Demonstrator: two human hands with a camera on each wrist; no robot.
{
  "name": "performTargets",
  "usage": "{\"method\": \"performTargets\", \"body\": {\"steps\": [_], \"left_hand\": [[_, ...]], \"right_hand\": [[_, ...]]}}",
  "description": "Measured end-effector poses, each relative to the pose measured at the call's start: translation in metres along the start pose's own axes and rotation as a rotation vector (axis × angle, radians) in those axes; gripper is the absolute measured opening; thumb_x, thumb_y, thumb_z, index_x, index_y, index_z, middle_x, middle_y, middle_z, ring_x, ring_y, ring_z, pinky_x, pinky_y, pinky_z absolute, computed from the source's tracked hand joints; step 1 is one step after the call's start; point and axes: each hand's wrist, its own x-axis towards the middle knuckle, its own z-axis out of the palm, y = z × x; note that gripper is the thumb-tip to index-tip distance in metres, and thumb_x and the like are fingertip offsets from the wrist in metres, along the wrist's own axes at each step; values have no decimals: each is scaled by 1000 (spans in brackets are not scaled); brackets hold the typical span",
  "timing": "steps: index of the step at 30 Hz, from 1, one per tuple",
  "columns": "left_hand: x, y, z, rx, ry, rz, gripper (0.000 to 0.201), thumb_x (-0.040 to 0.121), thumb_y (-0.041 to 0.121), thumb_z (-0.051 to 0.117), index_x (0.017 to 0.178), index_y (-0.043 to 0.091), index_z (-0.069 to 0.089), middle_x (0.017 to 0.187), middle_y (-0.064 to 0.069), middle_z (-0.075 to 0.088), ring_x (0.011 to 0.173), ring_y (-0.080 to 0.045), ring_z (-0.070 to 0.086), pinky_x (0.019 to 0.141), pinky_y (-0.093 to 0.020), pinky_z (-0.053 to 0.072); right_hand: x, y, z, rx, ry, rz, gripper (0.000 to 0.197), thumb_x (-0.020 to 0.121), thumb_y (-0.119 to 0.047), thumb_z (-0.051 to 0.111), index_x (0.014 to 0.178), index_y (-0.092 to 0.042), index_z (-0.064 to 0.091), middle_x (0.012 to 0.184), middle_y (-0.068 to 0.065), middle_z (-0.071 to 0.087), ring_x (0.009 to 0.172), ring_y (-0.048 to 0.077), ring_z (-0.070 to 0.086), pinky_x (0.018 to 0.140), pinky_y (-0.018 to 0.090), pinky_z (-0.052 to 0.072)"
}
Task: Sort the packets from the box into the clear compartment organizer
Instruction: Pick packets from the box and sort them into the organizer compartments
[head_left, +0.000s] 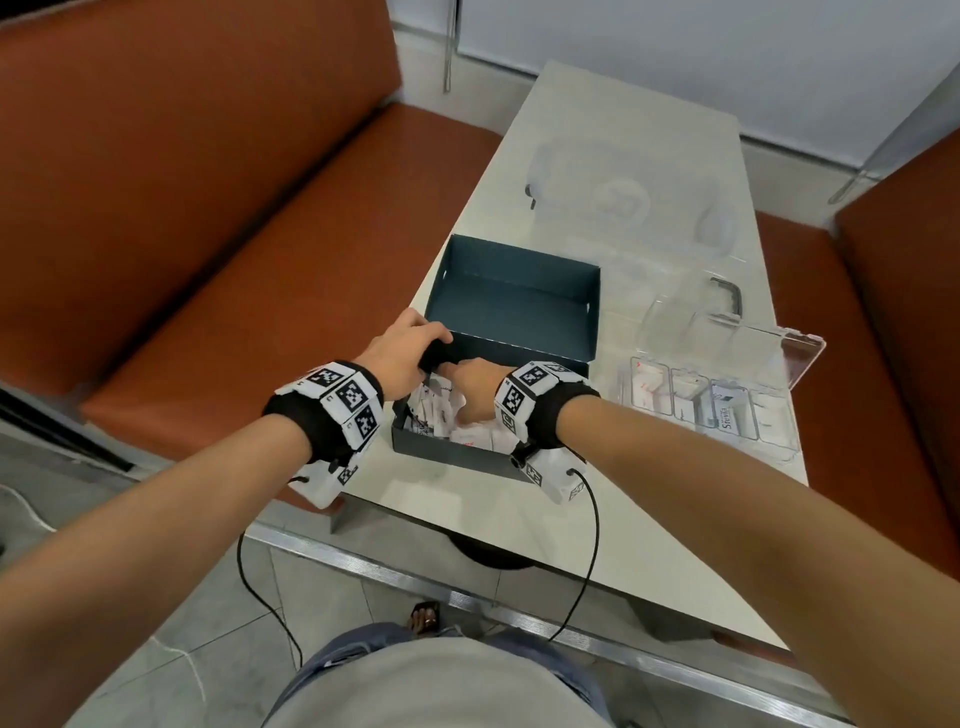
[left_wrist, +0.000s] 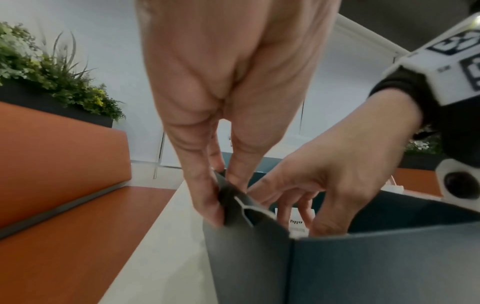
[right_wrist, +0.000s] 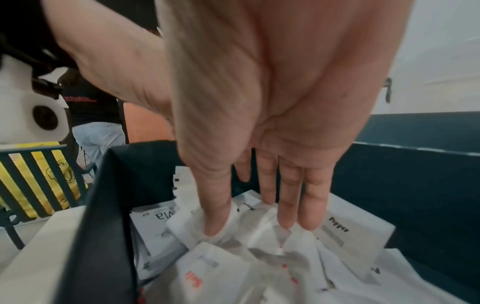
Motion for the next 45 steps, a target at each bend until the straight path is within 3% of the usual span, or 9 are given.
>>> {"method": "performTargets", "body": {"steps": [6,11,19,24,27,31,37,41,45], "left_hand": [[0,-4,4,20,-4,48,47,88,-9,51,126,20,57,128,-6,48,117,-30,48,89,-30,35],[1,-9,2,-26,-3,40,43,90,-7,53,124,19,61,130,-7,52,121,-28,48,94,-33,38],[2,-16,0,-66,-8,50,36,92,2,59,123,19,61,129,-5,54,120,-26,50,104,-43,42],[3,-17,1,-41,-4,66,36,93,2,58,124,19,61,129,-5,55,119,-26,50,101,-44,43],[4,-19,4,-38,6,68,37,92,3,60,125,20,60,130,-3,55,121,-25,50,103,-42,43],[6,-24,4,-43,3,64,33,94,6,59,123,22,61,131,-2,55,120,-23,50,94,-32,42],[7,-11,-10,-57,46,70,31,100,24,51,129,17,58,131,-4,59,105,-15,54,85,-25,40],[1,24,-26,-322,241,150,35,100,40,46,127,21,56,124,6,61,106,-6,54,87,-23,45],[-3,69,-30,-932,65,109,37,94,53,49,117,26,59,113,6,67,102,-10,67,85,-32,58]], "right_hand": [[15,-18,6,-68,-84,46,72,86,-32,68,144,-7,33,140,16,34,119,31,50,100,35,45],[17,-18,1,36,-54,12,51,81,-27,74,122,-1,58,112,13,61,101,28,58,84,33,49],[16,-1,2,206,-14,-1,37,74,-26,79,101,-4,66,87,9,60,76,22,55,60,25,42],[11,10,-1,451,-48,22,53,78,-18,78,125,-8,56,114,10,60,82,22,68,77,36,56],[9,9,2,518,-122,38,46,83,-15,73,124,-9,55,112,13,67,66,14,69,62,28,53],[2,15,-5,625,-65,55,7,86,-13,70,87,-13,63,81,2,70,61,8,68,49,16,50],[-33,44,-29,848,186,96,16,85,-12,70,99,-5,66,95,11,71,72,14,68,74,30,58],[-70,58,-42,1120,407,52,25,86,-17,70,109,-9,66,95,11,72,61,7,61,55,17,50],[-98,63,-47,1328,461,-54,25,87,-17,69,110,-7,66,86,7,67,57,8,51,53,19,44]]}}
